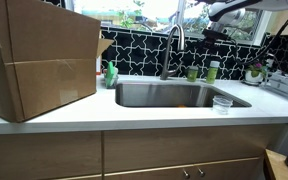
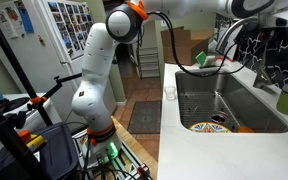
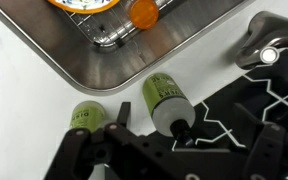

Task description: Push the pump on the soap bottle once

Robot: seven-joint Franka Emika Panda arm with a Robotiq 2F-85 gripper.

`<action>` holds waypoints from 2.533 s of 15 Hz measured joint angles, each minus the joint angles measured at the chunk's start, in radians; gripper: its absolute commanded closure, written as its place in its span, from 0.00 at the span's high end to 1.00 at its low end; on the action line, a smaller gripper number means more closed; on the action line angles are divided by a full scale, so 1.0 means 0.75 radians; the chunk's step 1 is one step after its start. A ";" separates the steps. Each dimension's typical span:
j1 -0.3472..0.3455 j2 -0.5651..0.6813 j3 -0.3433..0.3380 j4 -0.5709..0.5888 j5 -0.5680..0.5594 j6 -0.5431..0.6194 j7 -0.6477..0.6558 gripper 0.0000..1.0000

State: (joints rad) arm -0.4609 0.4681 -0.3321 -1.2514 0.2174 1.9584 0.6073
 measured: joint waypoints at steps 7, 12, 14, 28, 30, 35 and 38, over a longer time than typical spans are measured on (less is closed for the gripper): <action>-0.061 0.135 0.006 0.252 0.011 -0.028 -0.169 0.35; -0.091 0.237 0.021 0.381 -0.003 -0.051 -0.319 0.01; -0.105 0.278 0.034 0.437 -0.002 -0.051 -0.328 0.00; -0.224 0.460 0.159 0.696 0.012 -0.074 -0.288 0.00; -0.231 0.480 0.171 0.723 0.012 -0.108 -0.284 0.00; -0.249 0.512 0.186 0.762 0.027 -0.147 -0.242 0.00; -0.271 0.512 0.201 0.791 0.083 -0.138 -0.215 0.00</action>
State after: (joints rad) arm -0.6640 0.8520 -0.1813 -0.6578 0.2797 1.8552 0.4463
